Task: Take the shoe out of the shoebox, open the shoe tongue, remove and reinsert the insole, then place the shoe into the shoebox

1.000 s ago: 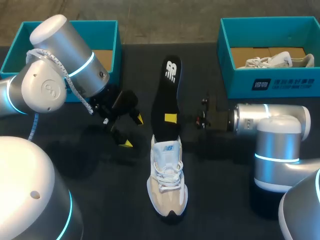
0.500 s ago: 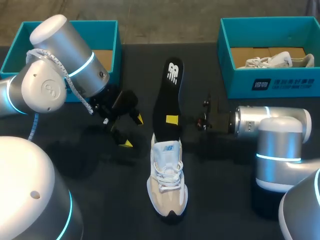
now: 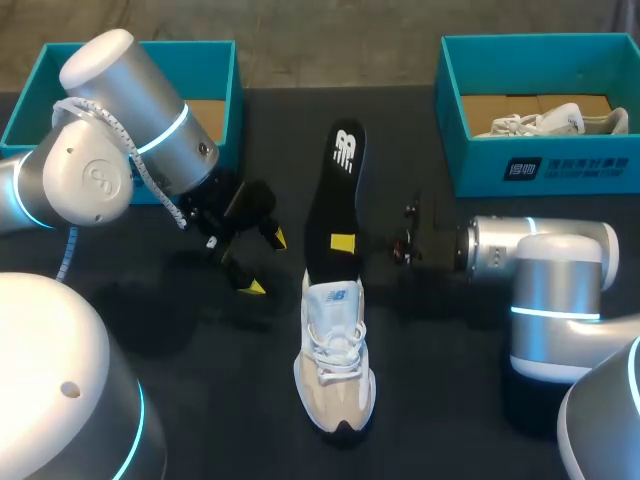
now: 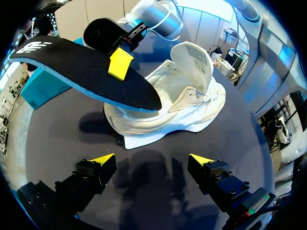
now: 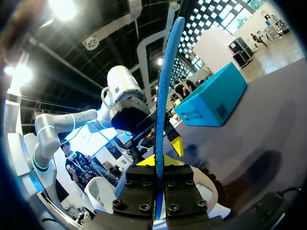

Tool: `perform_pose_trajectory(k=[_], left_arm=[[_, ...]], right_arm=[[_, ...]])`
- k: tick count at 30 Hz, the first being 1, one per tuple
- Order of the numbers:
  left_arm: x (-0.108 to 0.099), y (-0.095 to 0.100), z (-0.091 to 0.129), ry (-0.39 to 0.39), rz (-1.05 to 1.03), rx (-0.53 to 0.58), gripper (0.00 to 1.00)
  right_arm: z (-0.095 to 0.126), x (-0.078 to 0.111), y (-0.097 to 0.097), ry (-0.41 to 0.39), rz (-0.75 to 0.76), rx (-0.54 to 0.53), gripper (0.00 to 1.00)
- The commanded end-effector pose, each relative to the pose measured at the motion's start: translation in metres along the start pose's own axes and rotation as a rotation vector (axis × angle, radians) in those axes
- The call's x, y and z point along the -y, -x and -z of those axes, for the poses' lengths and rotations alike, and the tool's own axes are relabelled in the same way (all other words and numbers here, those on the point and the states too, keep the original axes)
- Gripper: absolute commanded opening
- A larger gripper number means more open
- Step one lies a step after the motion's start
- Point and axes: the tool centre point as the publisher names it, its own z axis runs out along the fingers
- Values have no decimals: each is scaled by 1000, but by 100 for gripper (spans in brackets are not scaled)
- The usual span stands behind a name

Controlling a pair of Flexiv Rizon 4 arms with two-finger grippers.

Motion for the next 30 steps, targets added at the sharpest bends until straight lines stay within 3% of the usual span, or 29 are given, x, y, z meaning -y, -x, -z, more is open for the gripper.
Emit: perform_pose_trajectory(k=[1,30], left_arm=[[0,0,-1,3,0,1,100],[0,0,-1,3,0,1,100]], right_arm=[[2,4,-3,2,-1,4,0],[-13,15,-3,-4,-14,-10,0]])
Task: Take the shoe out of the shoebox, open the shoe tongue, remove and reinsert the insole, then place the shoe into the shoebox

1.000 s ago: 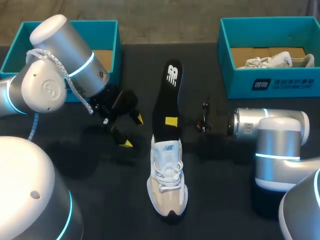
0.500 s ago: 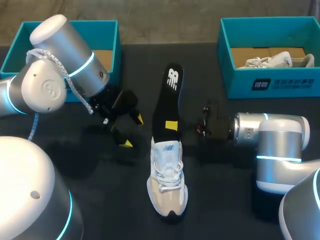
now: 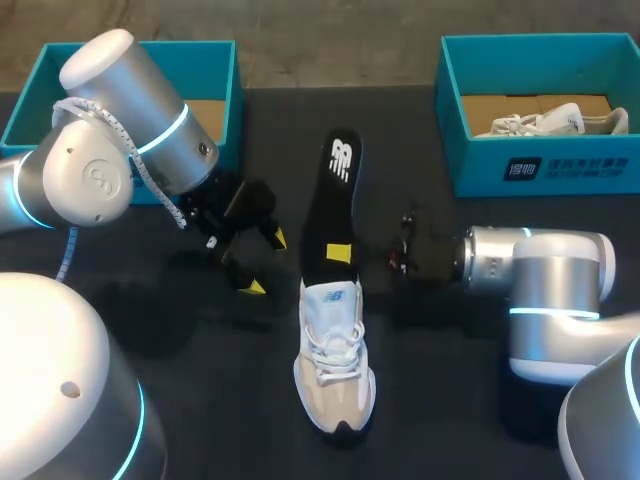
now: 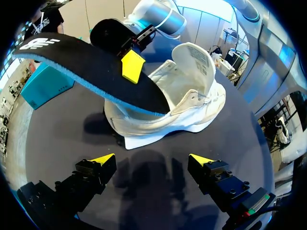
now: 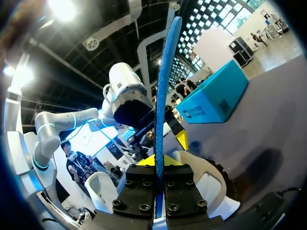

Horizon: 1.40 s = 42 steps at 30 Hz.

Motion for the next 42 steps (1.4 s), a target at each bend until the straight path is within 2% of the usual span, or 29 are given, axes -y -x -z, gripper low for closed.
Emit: perform_pose_trajectory(k=[1,17,33,42], left_arm=[[0,0,-1,3,0,1,100],[0,0,-1,3,0,1,100],[0,0,-1,3,0,1,100],[0,0,-1,3,0,1,100]], right_arm=[[-7,2,5,-6,-7,-2,0],[2,9,0,1,-19,17,0],[2,13,4,-66,-46,6,0],[2,20,6,-74,-57,3,0]])
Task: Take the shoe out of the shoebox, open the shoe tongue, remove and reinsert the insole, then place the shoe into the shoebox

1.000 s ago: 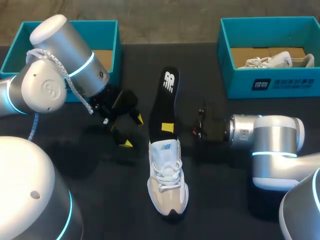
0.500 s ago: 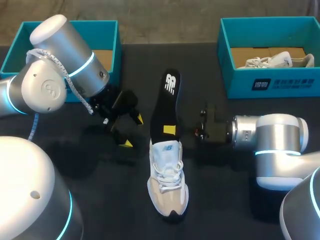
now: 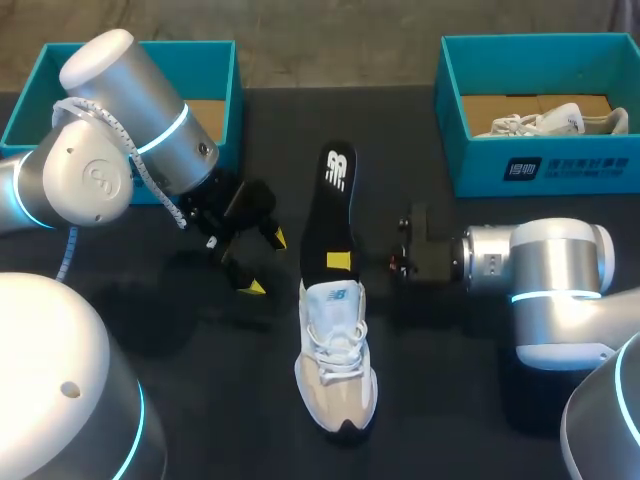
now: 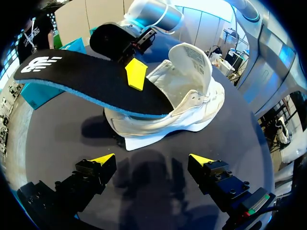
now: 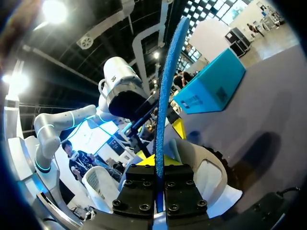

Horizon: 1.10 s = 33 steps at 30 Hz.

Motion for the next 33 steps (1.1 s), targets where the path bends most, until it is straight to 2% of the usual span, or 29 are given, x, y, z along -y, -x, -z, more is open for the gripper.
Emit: perform_pose_trajectory(k=[1,25,33], left_arm=[[0,0,-1,3,0,1,100],[0,0,-1,3,0,1,100],[3,-1,-3,41,10,17,100]], right_arm=[[-1,6,2,-5,-3,-2,0],[2,18,-4,-50,-27,21,0],[3,22,-4,-62,-34,24,0]])
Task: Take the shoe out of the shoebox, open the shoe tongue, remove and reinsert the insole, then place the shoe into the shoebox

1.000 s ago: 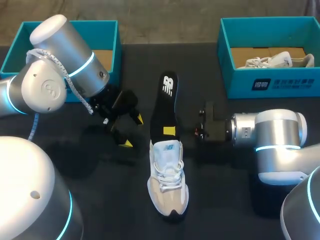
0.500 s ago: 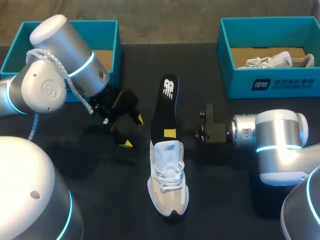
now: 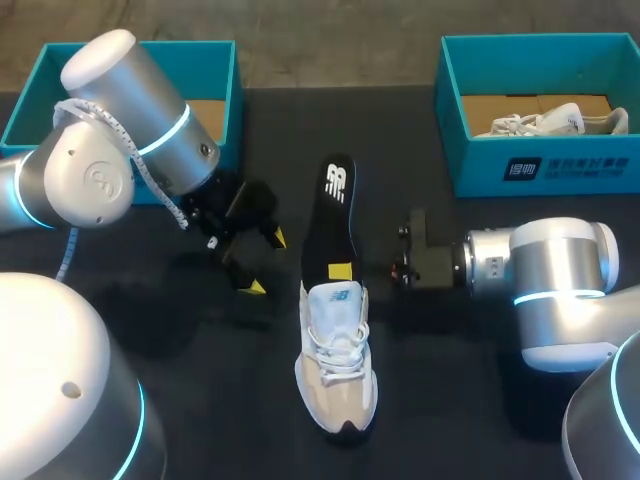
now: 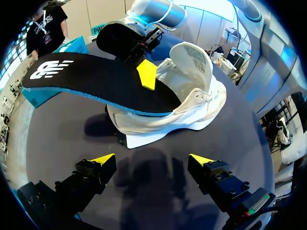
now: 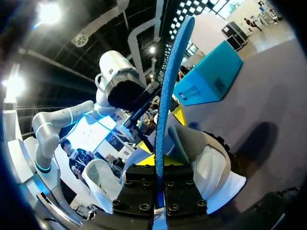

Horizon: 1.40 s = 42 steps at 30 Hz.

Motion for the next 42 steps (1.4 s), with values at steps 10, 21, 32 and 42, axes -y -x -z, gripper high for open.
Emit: perform_pose_trajectory(k=[10,21,32,42], left_arm=[[9,-6,-5,35,7,-6,100],[12,-11,-10,41,6,-15,100],[10,-8,-10,43,18,-29,100],[8,-5,-11,40,20,-36,100]], right_arm=[[0,9,0,-24,-20,15,0],[4,16,-3,9,14,6,0],[1,17,-4,-11,80,-7,0],[-4,19,-11,-55,115,-52,0]])
